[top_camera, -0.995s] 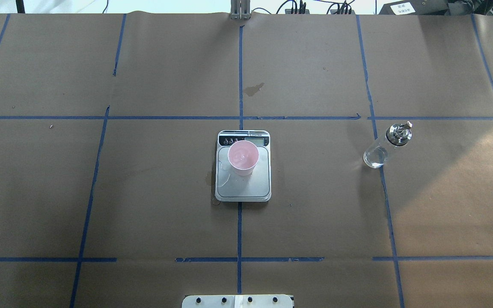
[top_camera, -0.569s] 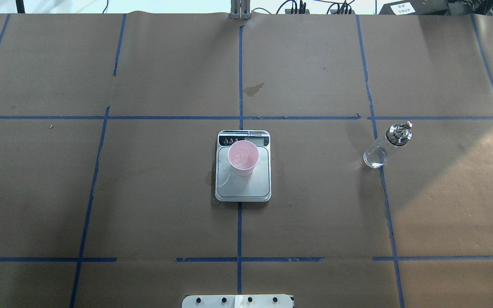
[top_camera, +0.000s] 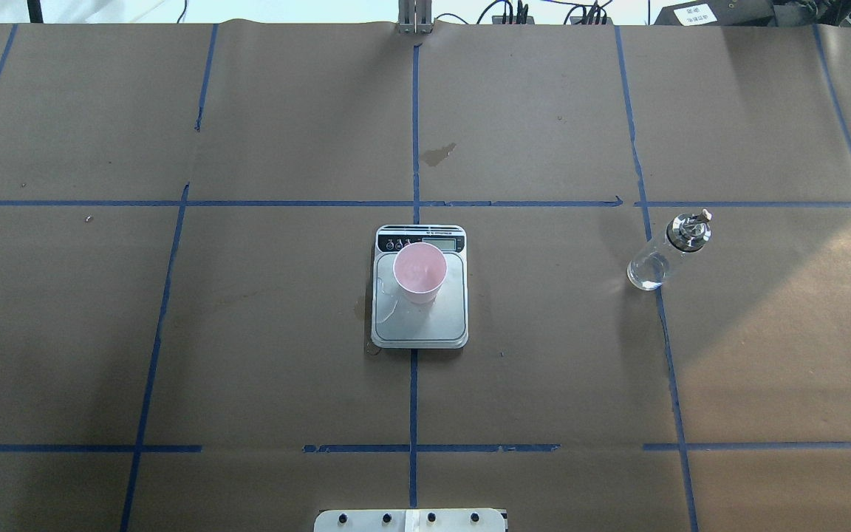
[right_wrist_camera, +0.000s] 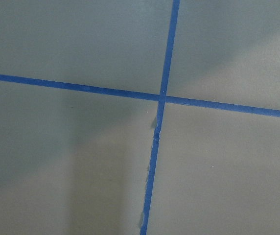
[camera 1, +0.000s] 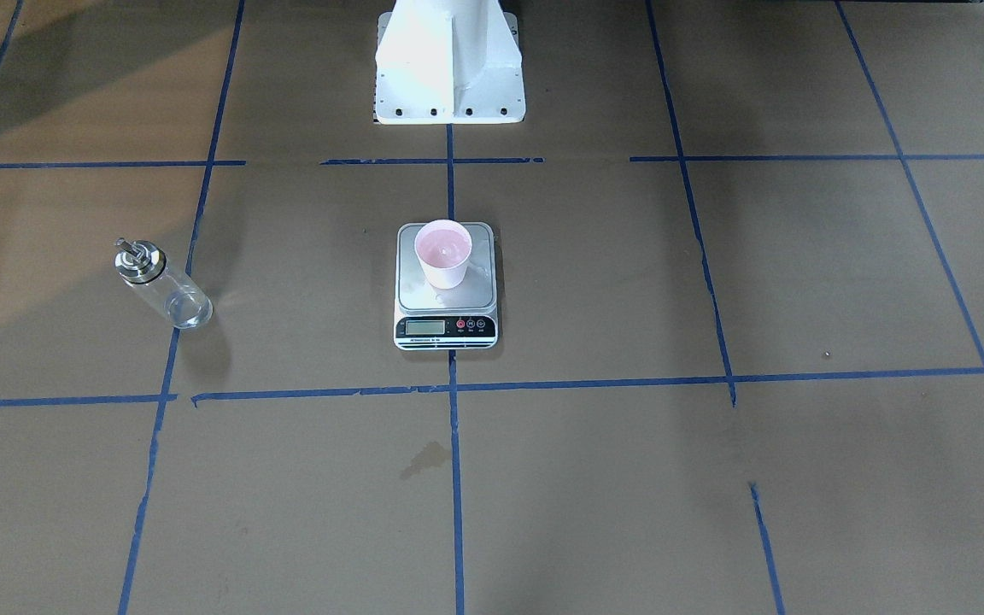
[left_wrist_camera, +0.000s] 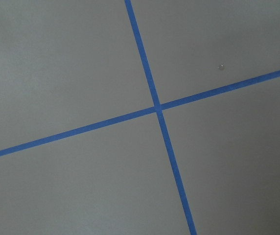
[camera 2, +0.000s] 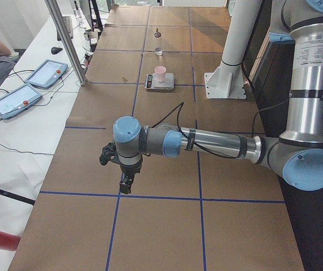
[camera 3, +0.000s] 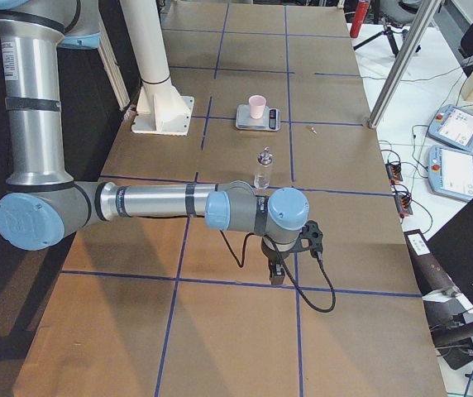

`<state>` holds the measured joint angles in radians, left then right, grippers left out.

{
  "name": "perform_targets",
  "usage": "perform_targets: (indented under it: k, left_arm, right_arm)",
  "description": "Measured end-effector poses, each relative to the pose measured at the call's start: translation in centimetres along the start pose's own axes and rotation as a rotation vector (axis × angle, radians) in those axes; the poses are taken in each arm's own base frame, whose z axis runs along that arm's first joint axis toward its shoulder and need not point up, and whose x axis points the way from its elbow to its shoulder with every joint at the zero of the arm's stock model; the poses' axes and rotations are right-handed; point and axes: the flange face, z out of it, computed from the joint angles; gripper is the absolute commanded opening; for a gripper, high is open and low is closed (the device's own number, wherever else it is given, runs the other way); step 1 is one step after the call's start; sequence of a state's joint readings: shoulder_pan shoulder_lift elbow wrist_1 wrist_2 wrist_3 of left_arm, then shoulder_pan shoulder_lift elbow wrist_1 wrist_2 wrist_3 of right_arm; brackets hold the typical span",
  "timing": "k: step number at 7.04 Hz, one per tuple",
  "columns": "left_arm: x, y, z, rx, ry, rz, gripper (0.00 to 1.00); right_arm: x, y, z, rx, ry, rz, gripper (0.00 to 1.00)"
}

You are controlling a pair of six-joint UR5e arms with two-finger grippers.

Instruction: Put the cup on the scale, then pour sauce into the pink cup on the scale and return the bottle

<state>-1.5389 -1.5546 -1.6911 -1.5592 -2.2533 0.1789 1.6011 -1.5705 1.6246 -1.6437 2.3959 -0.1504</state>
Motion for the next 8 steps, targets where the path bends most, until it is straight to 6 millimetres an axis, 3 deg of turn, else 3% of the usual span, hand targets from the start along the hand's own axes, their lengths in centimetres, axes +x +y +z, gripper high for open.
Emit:
perform_targets:
  k: [2,6,8]
  left_arm:
    - [-0.5,0.8,0.4,-0.007,0.003,-0.011,1.00]
    - [-2.7,1.9,1.8,-0.033,0.013,-0.062,1.00]
    - [-3.4,2.3,1.4,-0.028,0.018,-0.101,1.00]
  right_arm:
    - [1.4,0.2,1.1,0.056,0.008,0.062,1.00]
    - [1.7,-0.1,1.4,0.066,0.005,0.130,1.00]
    - [1.7,0.0,1.6,0.059,0.004,0.135,1.00]
